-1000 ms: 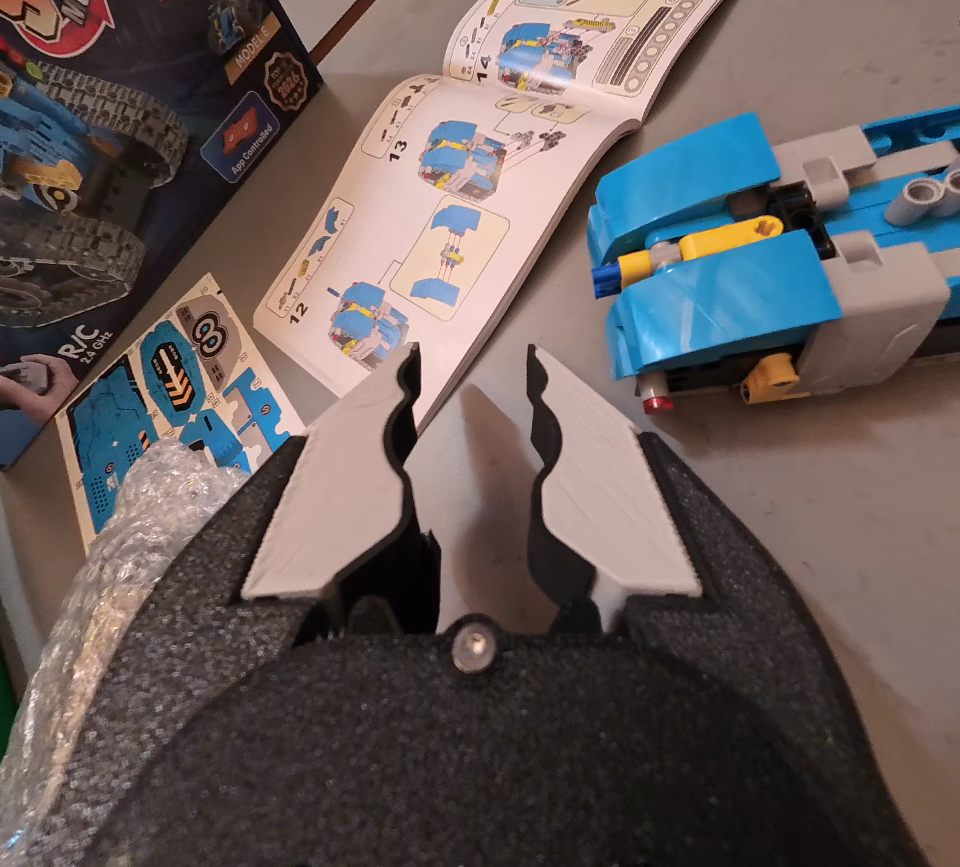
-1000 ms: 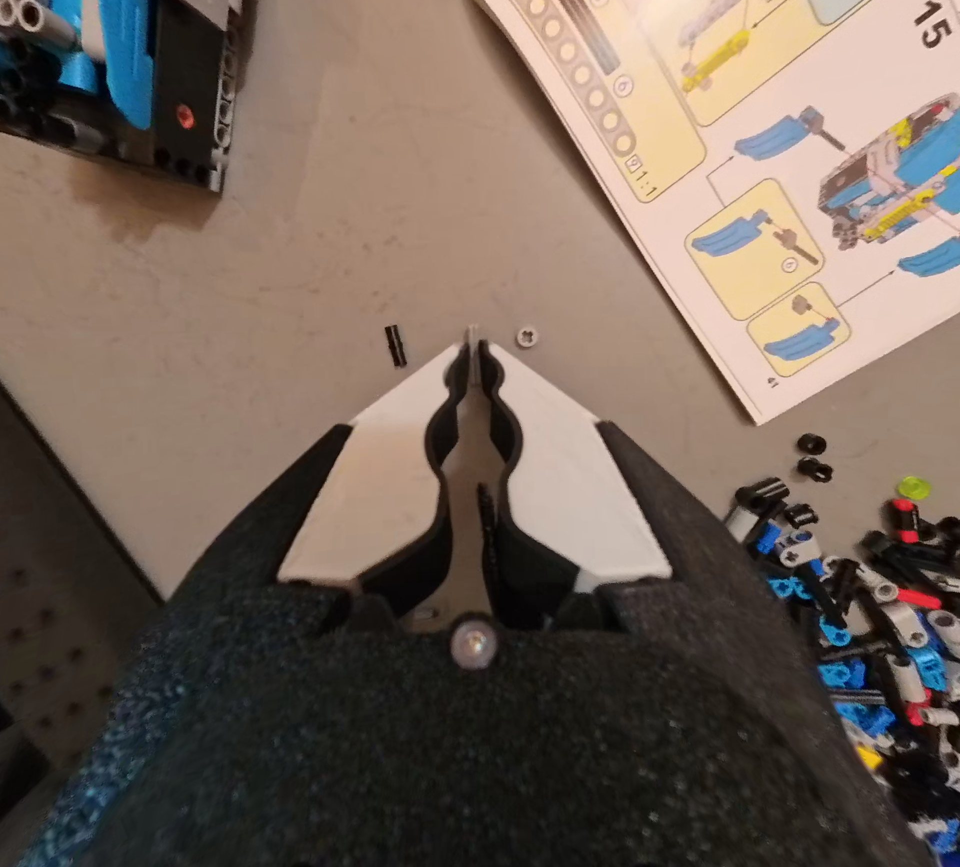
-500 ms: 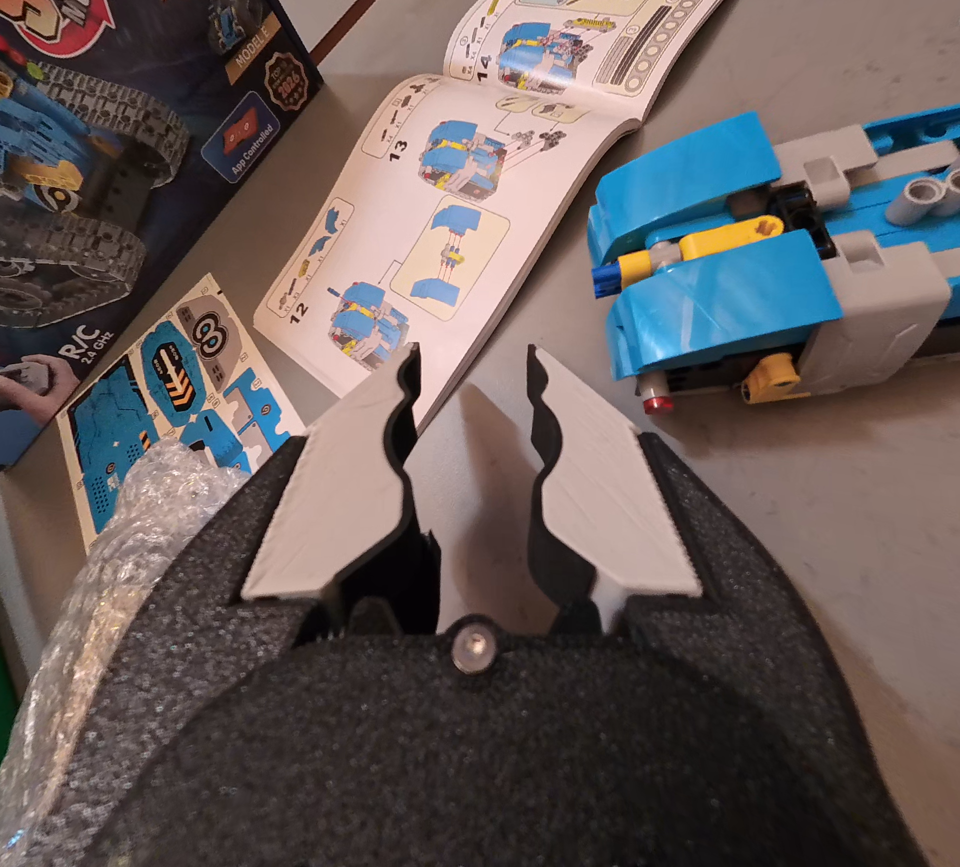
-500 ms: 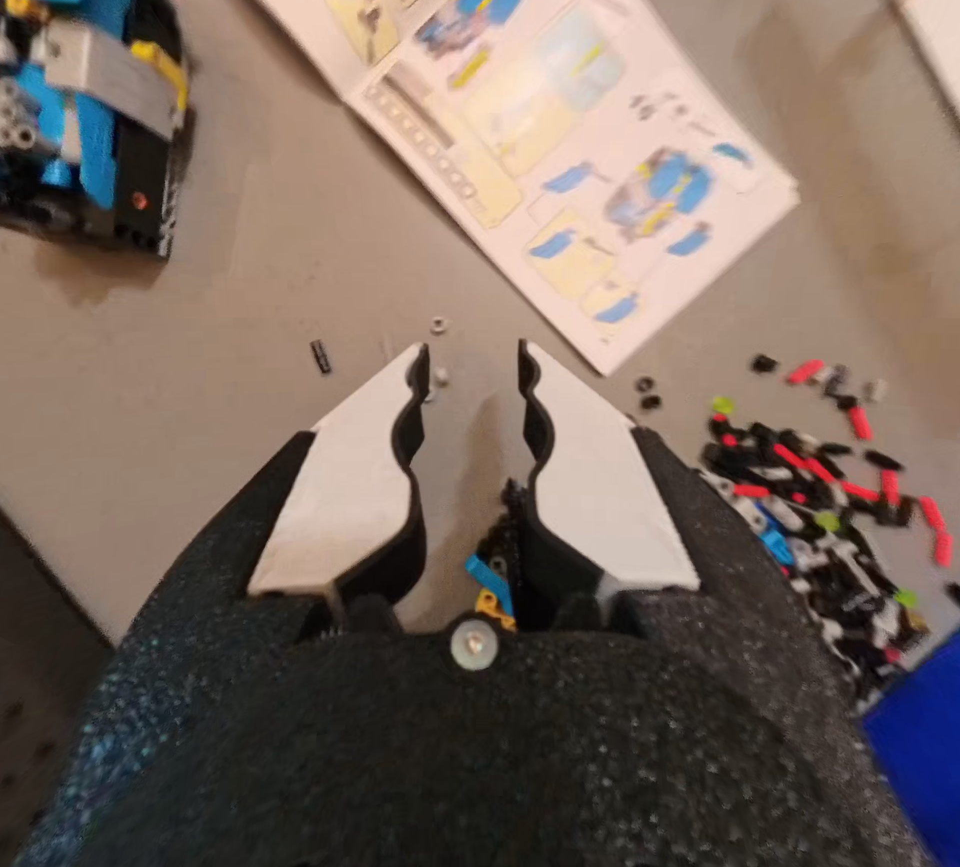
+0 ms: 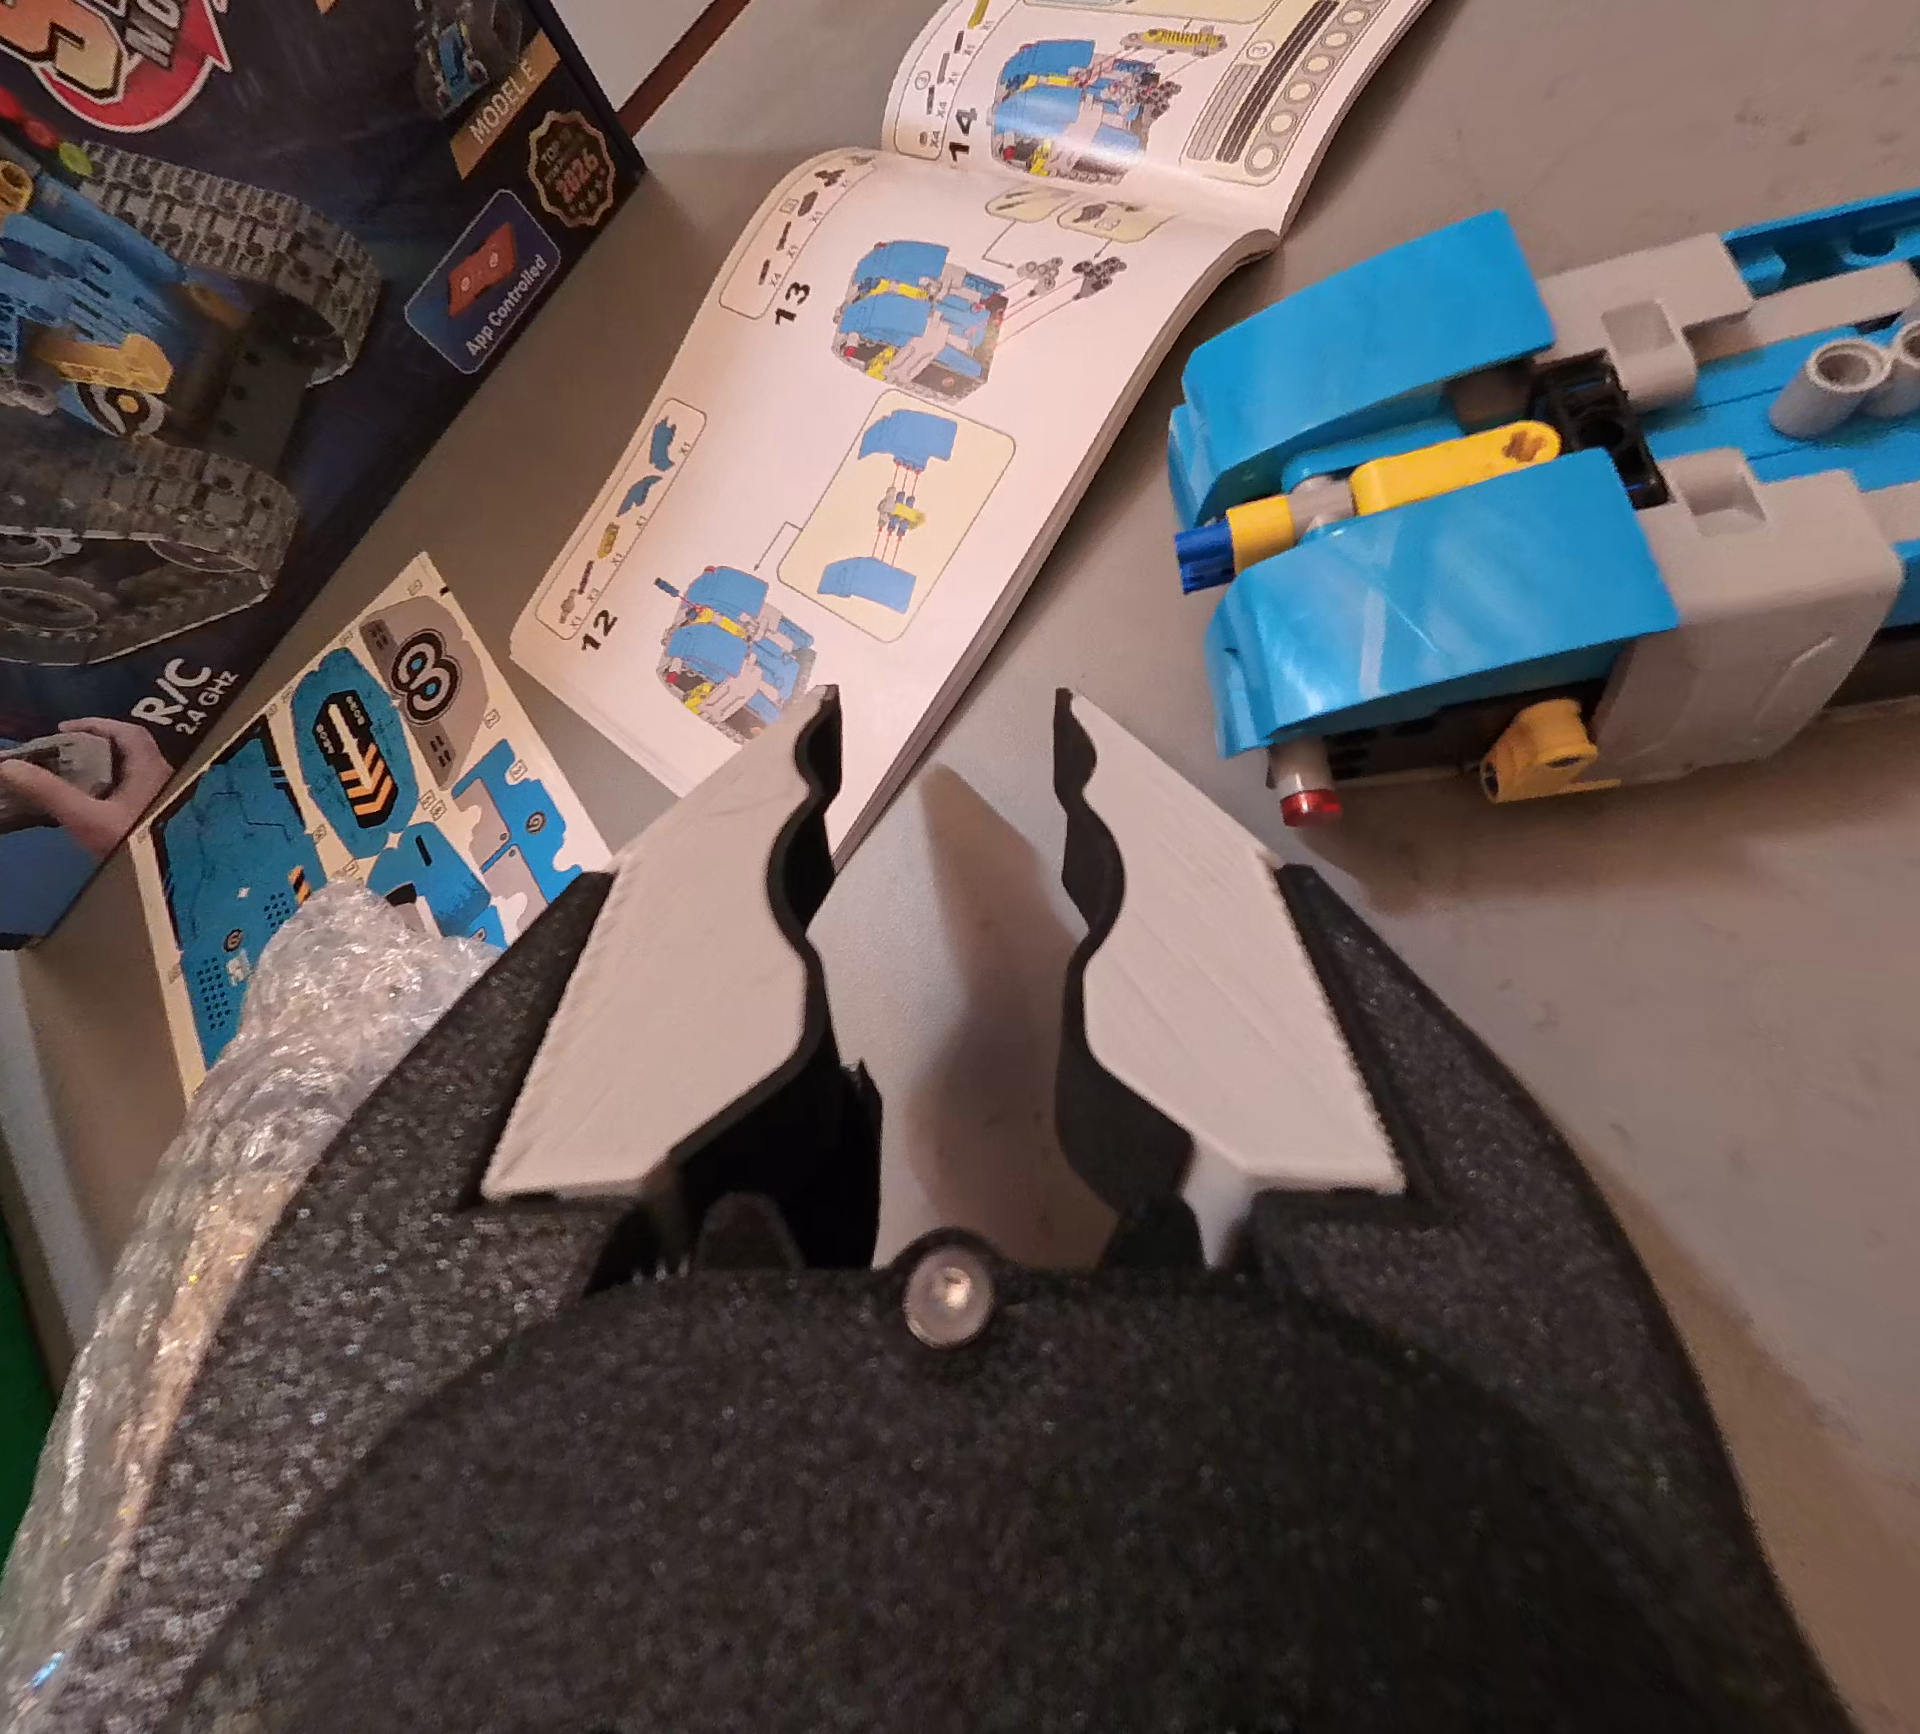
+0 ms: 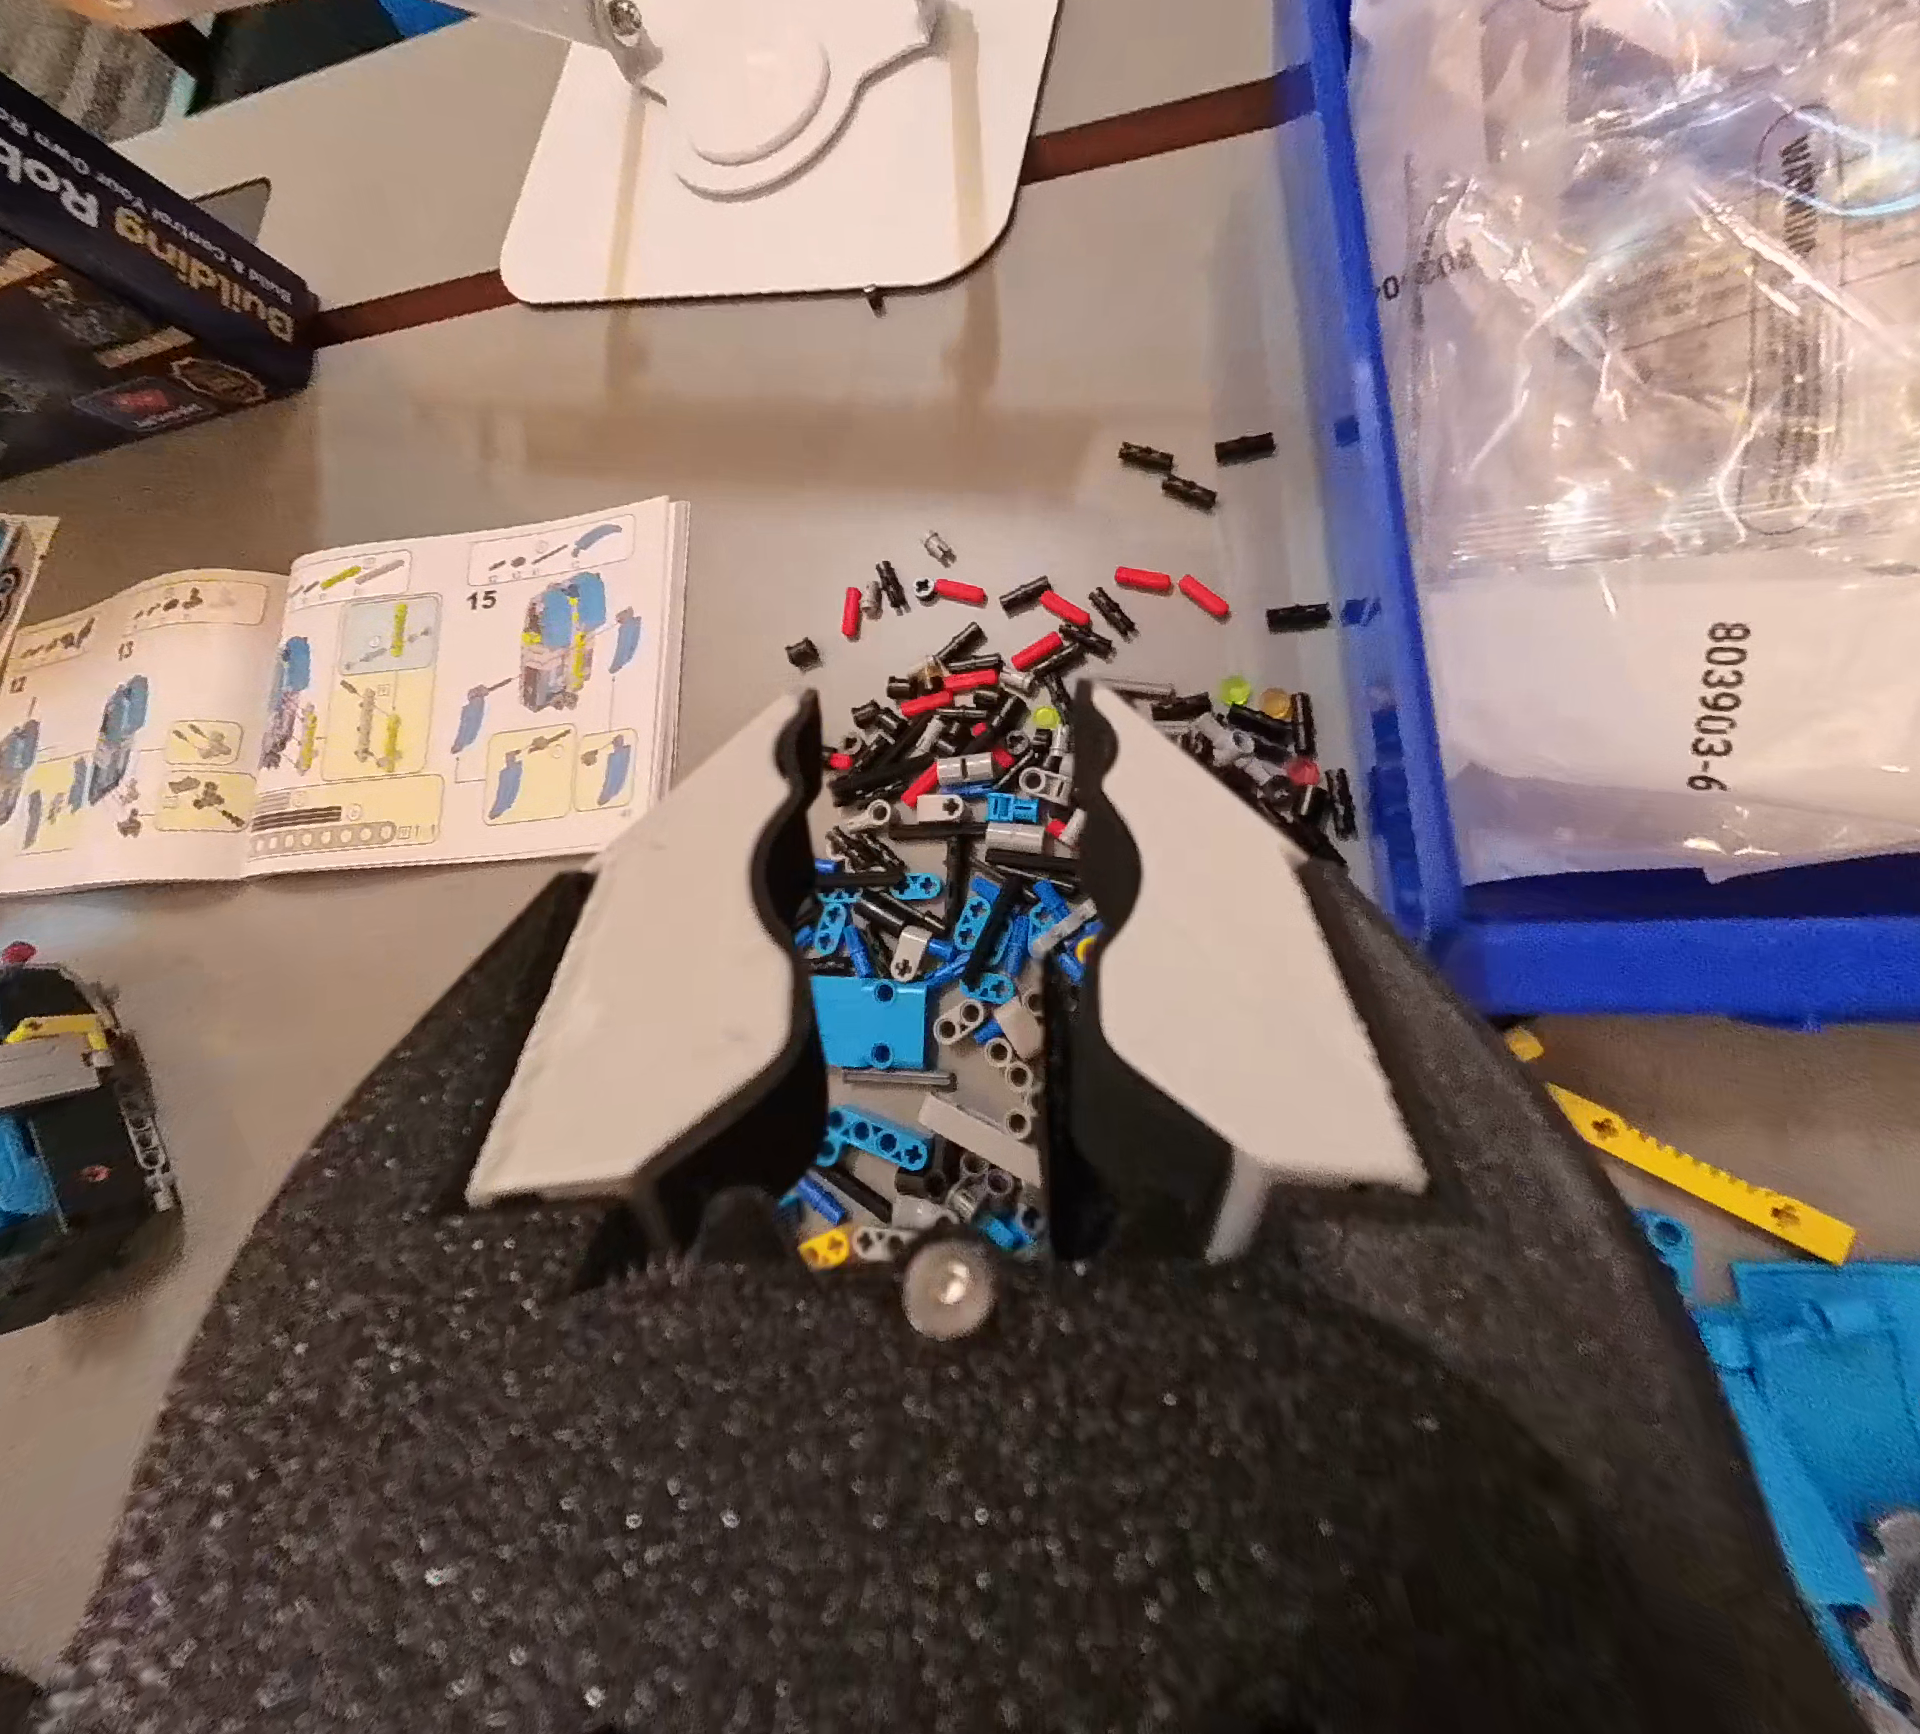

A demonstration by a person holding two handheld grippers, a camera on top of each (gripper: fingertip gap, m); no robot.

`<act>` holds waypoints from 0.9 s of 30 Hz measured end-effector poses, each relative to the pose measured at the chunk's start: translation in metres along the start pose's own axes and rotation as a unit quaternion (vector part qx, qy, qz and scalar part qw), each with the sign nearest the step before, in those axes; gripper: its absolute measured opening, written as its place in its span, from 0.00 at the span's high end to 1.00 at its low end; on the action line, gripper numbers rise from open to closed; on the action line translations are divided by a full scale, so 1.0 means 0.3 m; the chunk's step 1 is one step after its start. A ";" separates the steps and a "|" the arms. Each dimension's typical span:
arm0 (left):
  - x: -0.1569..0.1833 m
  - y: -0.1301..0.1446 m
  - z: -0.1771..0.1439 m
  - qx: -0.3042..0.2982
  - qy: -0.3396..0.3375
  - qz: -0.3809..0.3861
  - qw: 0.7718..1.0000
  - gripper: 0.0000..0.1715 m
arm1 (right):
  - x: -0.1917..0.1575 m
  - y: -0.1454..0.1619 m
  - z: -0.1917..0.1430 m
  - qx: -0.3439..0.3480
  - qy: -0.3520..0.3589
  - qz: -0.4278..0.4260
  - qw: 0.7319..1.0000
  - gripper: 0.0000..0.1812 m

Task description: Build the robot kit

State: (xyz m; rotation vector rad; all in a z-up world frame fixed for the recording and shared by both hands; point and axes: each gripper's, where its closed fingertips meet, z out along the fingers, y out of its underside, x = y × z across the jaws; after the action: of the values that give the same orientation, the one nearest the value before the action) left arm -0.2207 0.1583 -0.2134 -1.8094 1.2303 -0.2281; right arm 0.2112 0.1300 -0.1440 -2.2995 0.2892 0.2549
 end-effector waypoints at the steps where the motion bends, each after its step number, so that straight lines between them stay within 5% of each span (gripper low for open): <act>1: 0.000 0.000 0.000 0.000 0.000 0.001 1.000 0.76 | 0.003 0.002 -0.002 -0.001 0.006 0.000 1.000 0.75; 14: -0.002 0.003 0.000 -0.001 0.006 -0.008 1.000 0.76 | 0.001 0.032 -0.002 -0.034 0.035 -0.046 0.998 0.79; 22: -0.010 0.010 0.004 -0.006 0.030 -0.043 0.999 0.75 | -0.056 0.059 0.006 -0.052 0.018 -0.092 0.994 0.75; 27: 0.005 0.018 0.012 -0.016 0.056 -0.052 0.997 0.75 | -0.021 0.090 0.018 -0.079 0.071 -0.134 0.985 0.69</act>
State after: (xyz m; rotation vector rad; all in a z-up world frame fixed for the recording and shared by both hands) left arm -0.2213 0.1586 -0.2200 -1.9128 1.2248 -0.3757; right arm 0.1969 0.1168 -0.1645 -2.4853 0.0275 -0.0246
